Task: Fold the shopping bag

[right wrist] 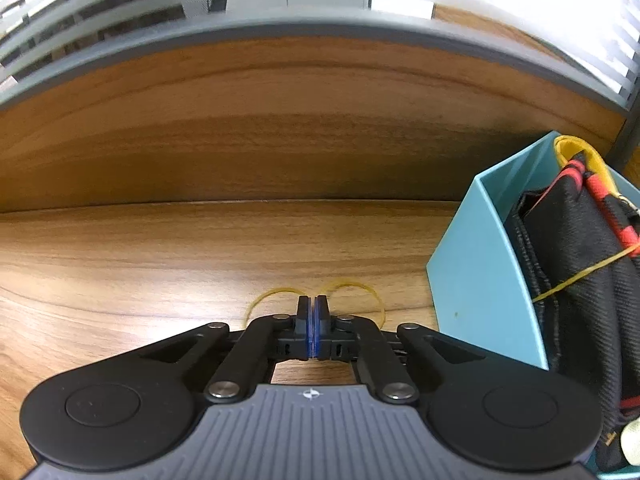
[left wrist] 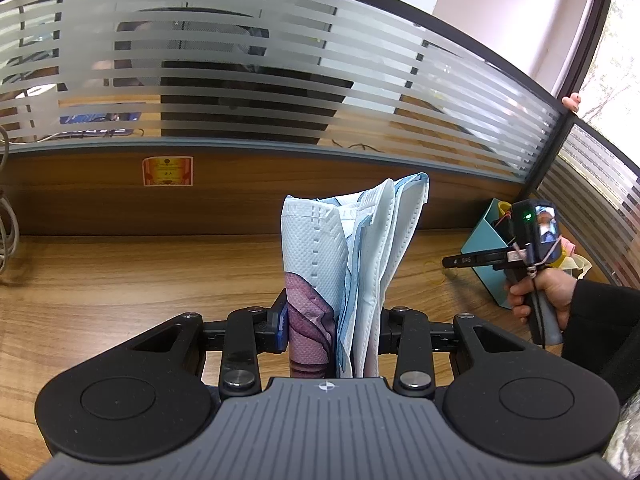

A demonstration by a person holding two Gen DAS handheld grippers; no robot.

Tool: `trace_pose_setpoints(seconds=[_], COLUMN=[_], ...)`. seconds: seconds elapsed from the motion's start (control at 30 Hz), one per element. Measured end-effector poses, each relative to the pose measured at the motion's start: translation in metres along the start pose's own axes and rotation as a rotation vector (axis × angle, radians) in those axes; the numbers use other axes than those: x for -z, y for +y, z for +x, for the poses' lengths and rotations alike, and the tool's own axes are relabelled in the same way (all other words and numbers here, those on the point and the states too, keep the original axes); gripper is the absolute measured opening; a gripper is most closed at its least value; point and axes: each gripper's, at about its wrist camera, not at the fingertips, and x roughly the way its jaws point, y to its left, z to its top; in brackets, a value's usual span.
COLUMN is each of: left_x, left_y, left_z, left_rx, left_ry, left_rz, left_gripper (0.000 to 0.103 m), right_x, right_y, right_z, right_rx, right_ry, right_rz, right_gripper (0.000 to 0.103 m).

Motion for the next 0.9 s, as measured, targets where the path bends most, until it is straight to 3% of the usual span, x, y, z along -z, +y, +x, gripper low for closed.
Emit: trace_pose_setpoints(seconds=[0.27, 0.53, 0.7, 0.9], left_x=[0.006, 0.014, 0.022, 0.040], left_y=[-0.004, -0.015, -0.018, -0.029], left_z=[-0.011, -0.020, -0.026, -0.041], left_rx=[0.014, 0.085, 0.144, 0.206], left_ry=[-0.017, 0.033, 0.058, 0.068], left_rz=[0.022, 0.104, 0.110, 0.203], left_gripper=[0.039, 0.037, 0.036, 0.036], right_x=[-0.005, -0.006, -0.003, 0.012], right_y=[-0.003, 0.008, 0.030, 0.072], right_z=[-0.053, -0.124, -0.166, -0.215], right_rx=[-0.091, -0.245, -0.331, -0.466], right_ry=[-0.020, -0.023, -0.019, 0.011], right_rz=[0.076, 0.148, 0.123, 0.043], right_gripper=[0.001, 0.001, 0.001, 0.001])
